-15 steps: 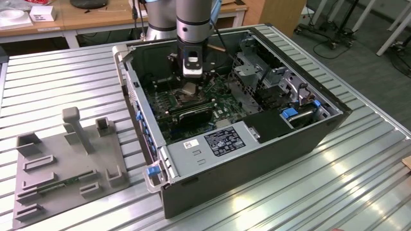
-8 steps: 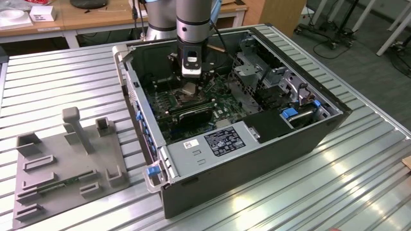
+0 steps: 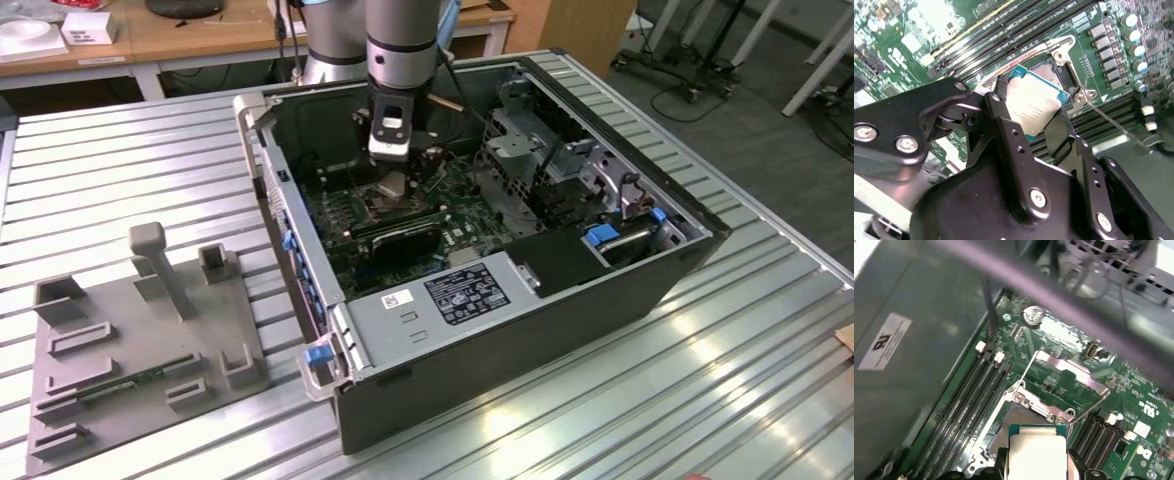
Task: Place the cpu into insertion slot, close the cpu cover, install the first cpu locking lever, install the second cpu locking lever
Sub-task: 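Place the cpu into insertion slot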
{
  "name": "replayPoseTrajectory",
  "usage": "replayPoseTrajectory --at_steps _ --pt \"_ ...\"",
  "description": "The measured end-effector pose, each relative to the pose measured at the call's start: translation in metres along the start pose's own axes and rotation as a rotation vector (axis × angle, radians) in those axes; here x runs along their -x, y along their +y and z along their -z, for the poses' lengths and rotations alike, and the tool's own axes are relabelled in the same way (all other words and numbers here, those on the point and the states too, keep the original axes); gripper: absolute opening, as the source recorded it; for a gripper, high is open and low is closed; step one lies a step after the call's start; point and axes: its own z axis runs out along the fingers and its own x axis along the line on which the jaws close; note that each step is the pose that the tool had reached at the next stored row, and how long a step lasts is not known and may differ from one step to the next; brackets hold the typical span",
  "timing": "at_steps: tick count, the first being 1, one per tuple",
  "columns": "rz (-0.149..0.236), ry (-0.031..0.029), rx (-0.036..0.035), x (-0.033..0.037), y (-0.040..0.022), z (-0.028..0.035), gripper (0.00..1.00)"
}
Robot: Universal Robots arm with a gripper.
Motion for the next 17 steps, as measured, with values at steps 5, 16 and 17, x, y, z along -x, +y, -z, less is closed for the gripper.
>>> replayPoseTrajectory --at_steps 5,16,17 --pt "-0.089 -0.0048 -0.0011 0.0000 0.0000 0.0000 0.54" --pt "-0.162 -0.0086 -0.0019 -0.0024 -0.0006 -0.0005 0.54" --pt "-0.180 -0.0096 -0.0022 -0.0024 -0.0006 -0.0006 0.54"
